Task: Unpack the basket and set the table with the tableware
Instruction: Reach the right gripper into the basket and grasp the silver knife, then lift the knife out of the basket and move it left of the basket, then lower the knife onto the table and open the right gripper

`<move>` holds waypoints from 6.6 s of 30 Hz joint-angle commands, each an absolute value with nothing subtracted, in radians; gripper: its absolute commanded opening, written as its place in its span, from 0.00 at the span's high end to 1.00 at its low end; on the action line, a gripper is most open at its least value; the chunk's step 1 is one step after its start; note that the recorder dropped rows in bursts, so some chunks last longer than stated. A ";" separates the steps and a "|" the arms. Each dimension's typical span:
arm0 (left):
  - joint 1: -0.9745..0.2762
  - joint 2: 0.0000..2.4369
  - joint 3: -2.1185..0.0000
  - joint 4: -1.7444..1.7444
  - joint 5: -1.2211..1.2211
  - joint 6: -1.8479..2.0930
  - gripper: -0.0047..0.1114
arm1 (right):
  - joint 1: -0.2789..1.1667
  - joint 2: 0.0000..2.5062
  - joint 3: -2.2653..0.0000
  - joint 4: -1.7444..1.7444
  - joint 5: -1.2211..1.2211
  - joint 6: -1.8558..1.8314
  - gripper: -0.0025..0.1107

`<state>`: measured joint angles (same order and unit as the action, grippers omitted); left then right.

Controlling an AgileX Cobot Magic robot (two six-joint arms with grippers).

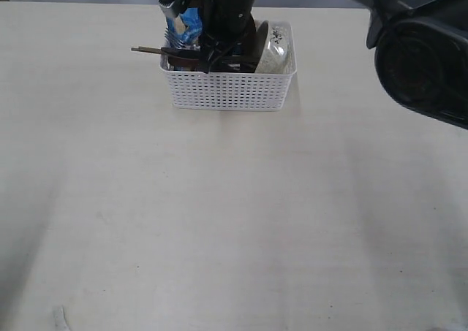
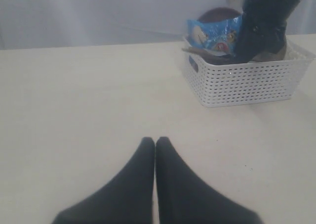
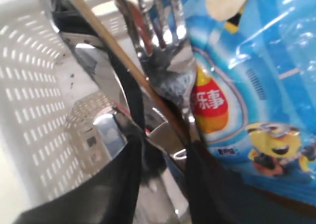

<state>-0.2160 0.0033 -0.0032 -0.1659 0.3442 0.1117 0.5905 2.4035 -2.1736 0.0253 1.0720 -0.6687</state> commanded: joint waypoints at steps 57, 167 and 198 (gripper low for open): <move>-0.222 0.000 0.000 -0.165 0.342 0.112 0.96 | 0.653 2.132 -2.173 0.026 1.150 -0.499 0.98; -0.222 0.000 0.000 -0.163 0.342 0.112 0.96 | 0.820 2.344 -1.685 0.623 0.708 0.126 0.54; -0.222 0.000 0.000 -0.163 0.342 0.110 0.96 | 0.820 2.386 -1.685 0.627 0.498 0.075 0.54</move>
<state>-0.2160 0.0033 -0.0032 -0.1659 0.3442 0.1117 0.8254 2.3535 -1.6943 0.6511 0.4986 0.0923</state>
